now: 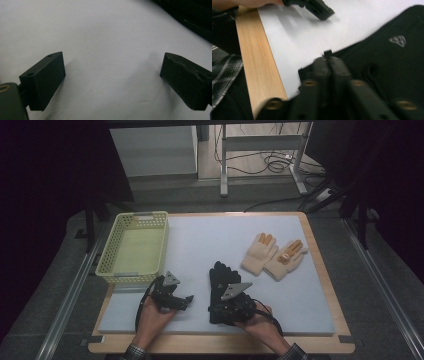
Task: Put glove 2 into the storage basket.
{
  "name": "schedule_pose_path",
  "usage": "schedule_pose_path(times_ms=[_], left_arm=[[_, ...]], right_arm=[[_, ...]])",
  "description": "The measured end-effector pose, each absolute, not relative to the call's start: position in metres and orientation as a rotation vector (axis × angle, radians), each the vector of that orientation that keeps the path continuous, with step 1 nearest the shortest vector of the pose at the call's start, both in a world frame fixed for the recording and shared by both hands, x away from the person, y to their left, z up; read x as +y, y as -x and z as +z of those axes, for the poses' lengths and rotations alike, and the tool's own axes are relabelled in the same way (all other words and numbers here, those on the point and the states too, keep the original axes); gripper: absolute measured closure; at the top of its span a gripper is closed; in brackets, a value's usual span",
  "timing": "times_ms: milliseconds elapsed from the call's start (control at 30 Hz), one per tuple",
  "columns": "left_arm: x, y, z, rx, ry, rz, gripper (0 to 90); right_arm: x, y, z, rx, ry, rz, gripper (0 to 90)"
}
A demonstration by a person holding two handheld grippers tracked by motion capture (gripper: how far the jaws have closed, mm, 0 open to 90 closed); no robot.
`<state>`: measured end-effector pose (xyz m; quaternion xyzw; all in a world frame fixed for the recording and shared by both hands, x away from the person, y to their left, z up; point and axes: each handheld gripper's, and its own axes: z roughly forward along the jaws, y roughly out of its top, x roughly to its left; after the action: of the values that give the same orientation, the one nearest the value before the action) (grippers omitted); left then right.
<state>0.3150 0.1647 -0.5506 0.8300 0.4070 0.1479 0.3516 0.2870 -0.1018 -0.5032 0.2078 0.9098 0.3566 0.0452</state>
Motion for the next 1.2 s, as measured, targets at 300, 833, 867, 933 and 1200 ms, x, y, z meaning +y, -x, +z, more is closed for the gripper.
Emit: schedule_pose_path(times_ms=[300, 833, 867, 933, 1200], left_arm=[[0.165, -0.315, -0.551, 1.053, -2.145, 0.383, 6.1], [0.165, -0.315, -0.551, 1.050, -2.150, 0.385, 6.1], [0.165, -0.315, -0.551, 1.052, -2.148, 0.385, 6.1], [0.165, -0.315, -0.551, 1.053, -2.147, 0.385, 6.1], [0.165, -0.315, -0.550, 1.051, -2.150, 0.384, 6.1]], right_arm=[[-0.088, -0.294, -0.516, 2.775, -0.550, 0.972, 83.0], [-0.073, -0.303, -0.510, 2.761, -0.675, 1.118, 72.0], [-0.075, -0.305, -0.509, 2.754, -0.686, 1.129, 70.5], [-0.081, -0.308, -0.503, 2.738, -0.713, 1.161, 68.2], [-0.126, -0.318, -0.488, 2.650, -0.812, 1.143, 76.5]])
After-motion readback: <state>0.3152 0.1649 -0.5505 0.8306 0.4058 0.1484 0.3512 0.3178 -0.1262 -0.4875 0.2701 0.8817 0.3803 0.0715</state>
